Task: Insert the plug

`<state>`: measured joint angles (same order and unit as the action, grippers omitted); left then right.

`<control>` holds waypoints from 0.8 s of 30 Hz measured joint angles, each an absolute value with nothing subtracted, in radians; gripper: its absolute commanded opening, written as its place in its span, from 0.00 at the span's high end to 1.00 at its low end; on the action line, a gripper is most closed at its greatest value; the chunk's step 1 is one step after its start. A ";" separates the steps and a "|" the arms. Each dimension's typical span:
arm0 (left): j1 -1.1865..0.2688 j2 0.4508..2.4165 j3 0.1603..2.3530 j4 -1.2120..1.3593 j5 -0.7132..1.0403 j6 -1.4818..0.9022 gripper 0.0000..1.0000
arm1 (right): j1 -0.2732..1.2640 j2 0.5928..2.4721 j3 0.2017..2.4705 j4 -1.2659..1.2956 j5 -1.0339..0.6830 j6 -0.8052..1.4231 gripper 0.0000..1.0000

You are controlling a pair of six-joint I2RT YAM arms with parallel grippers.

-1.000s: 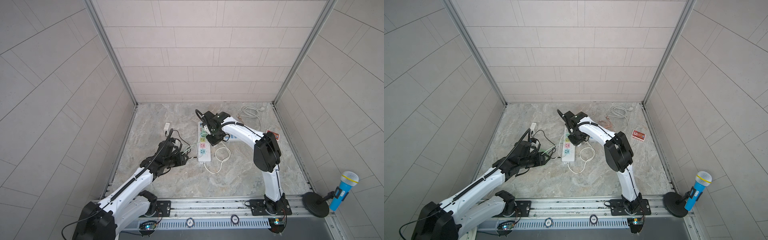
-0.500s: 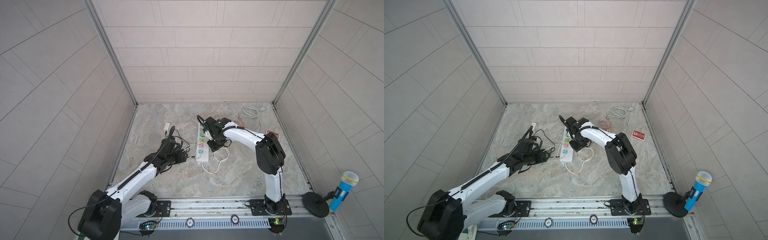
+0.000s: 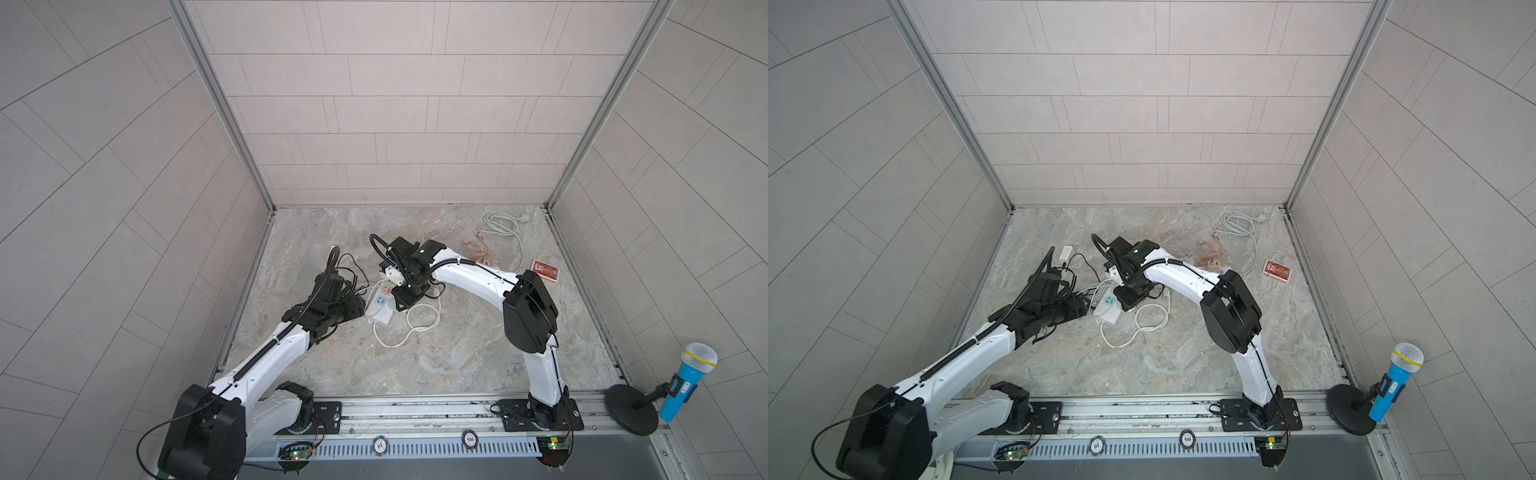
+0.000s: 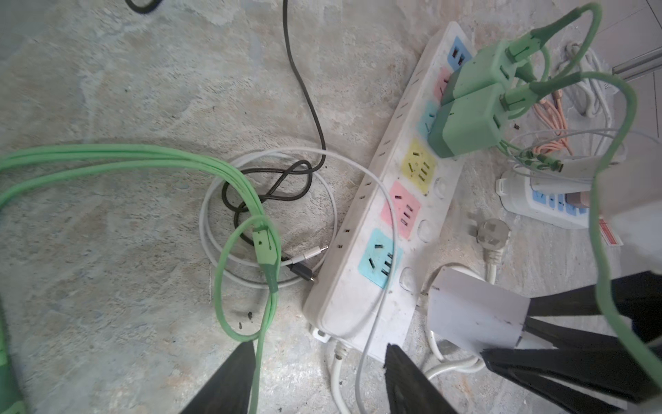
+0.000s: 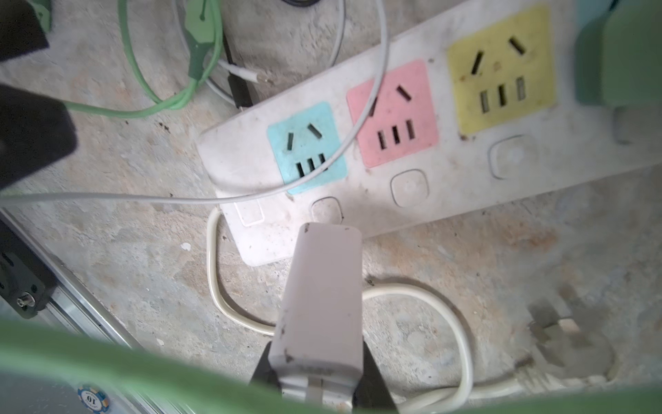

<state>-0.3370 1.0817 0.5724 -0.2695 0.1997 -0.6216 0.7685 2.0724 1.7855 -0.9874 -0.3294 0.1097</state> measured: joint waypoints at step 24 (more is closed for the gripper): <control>-0.233 1.165 0.636 -0.261 0.235 -0.579 0.36 | 0.666 2.436 2.480 -1.432 -0.253 -0.181 1.00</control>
